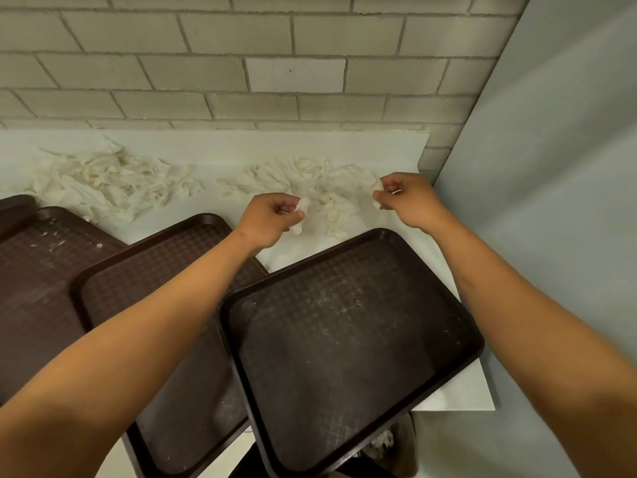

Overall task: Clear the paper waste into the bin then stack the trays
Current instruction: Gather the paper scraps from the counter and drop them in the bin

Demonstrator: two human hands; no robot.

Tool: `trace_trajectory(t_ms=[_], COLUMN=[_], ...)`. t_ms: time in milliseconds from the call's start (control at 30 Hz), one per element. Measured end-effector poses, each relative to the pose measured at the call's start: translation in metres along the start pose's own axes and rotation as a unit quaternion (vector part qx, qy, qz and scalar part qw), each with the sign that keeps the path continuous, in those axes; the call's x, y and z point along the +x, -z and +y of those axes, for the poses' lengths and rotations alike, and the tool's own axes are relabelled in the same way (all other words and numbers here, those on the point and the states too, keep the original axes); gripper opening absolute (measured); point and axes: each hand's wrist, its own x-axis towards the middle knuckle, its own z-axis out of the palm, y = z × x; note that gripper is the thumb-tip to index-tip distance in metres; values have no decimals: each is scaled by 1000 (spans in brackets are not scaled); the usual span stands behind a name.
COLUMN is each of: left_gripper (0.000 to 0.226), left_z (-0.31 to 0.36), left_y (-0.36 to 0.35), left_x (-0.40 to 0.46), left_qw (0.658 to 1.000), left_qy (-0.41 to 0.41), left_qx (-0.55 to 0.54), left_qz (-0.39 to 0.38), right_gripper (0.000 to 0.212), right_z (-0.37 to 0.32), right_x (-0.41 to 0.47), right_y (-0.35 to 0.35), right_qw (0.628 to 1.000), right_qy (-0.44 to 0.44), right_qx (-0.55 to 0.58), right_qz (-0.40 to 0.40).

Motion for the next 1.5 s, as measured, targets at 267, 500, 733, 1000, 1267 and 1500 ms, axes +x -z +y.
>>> trace_trajectory(t_ms=[267, 500, 733, 1000, 1267, 1500], left_gripper=[14, 12, 22, 19, 19, 20], left_z=[7, -4, -21, -24, -20, -24], left_y=[-13, -39, -32, -24, -27, -73], left_x=[-54, -121, -174, -251, -327, -362], left_qw=[997, 993, 991, 988, 983, 977], left_qy=[5, 37, 57, 34, -3, -10], left_qx=[-72, -108, -115, -147, -163, -137], left_qz=[-17, -27, -29, -33, -87, -161], right_gripper=[14, 19, 20, 17, 18, 19], right_z=[-13, 15, 37, 26, 0, 28], right_x=[-85, -161, -224, -305, -387, -441], right_y=[-9, -43, -58, -72, -75, -51], right_qw=[989, 981, 979, 978, 970, 960], right_qy=[-2, -46, -81, -76, -59, -106], right_qx=[150, 186, 187, 190, 232, 242], right_qz=[-2, -42, -30, 26, 48, 88])
